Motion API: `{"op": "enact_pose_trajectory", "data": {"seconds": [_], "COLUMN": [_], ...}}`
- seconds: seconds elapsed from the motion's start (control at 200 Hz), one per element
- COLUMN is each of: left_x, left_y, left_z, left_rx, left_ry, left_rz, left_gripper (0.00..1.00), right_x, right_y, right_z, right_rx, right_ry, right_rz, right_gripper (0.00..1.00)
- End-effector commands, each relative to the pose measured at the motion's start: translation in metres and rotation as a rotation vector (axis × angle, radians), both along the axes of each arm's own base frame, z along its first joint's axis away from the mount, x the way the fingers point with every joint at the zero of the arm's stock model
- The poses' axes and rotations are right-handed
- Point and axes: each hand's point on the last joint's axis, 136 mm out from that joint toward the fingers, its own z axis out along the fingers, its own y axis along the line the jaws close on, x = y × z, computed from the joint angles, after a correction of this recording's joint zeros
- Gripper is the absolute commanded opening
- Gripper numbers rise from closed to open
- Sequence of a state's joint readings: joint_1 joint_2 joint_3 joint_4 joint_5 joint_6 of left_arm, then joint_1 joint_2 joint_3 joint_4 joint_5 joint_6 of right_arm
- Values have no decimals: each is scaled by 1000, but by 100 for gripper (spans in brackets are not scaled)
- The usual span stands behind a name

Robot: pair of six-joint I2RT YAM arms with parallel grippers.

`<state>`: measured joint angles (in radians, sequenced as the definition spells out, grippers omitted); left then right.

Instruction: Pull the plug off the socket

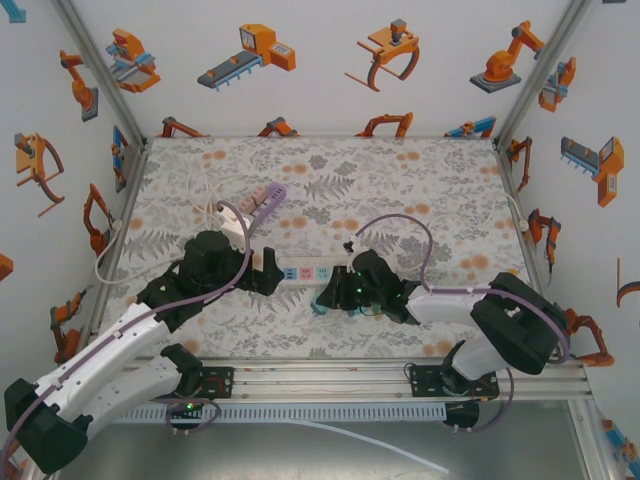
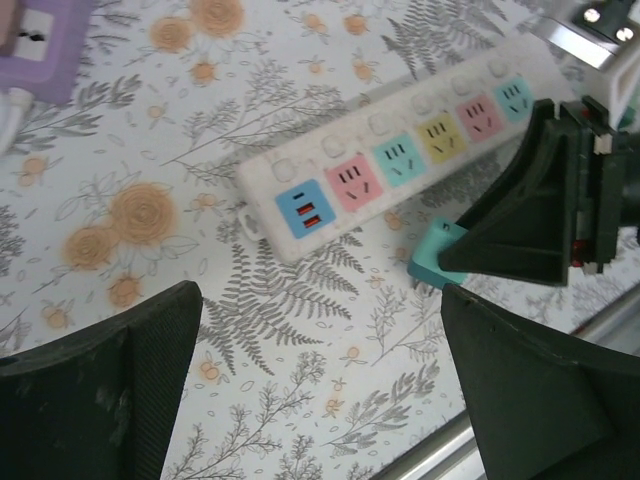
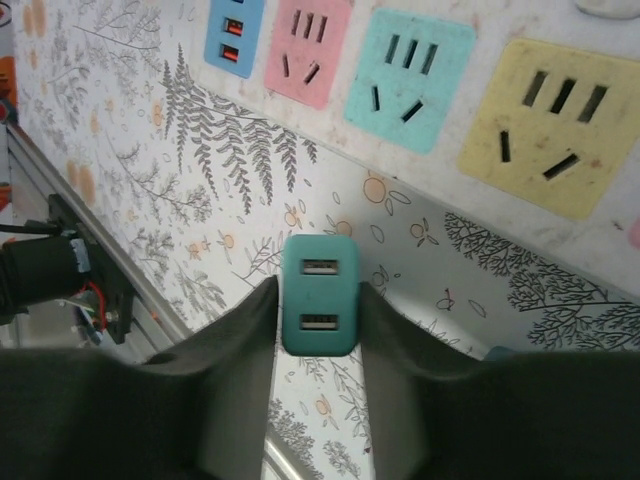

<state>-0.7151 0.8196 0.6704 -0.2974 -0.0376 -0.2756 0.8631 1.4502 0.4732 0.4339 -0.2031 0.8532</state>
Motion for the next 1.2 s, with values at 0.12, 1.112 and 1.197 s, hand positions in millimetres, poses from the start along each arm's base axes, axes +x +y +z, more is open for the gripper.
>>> {"op": "enact_pose_trajectory", "data": {"seconds": [0.12, 1.112, 1.197], "left_x": [14, 159, 192], "left_y": [30, 124, 101], "left_z": [2, 9, -4], "left_rx": [16, 31, 128], "left_ry": [-7, -3, 10], "left_rz": [208, 659, 516], "left_gripper": [99, 97, 97], "right_x": [0, 72, 59], "right_y": [-16, -16, -7], "right_z": [-3, 209, 208], "right_rx": [-59, -192, -149], "right_ry": [-27, -978, -984], "right_rz": [-46, -70, 16], "right_gripper": [44, 82, 84]}}
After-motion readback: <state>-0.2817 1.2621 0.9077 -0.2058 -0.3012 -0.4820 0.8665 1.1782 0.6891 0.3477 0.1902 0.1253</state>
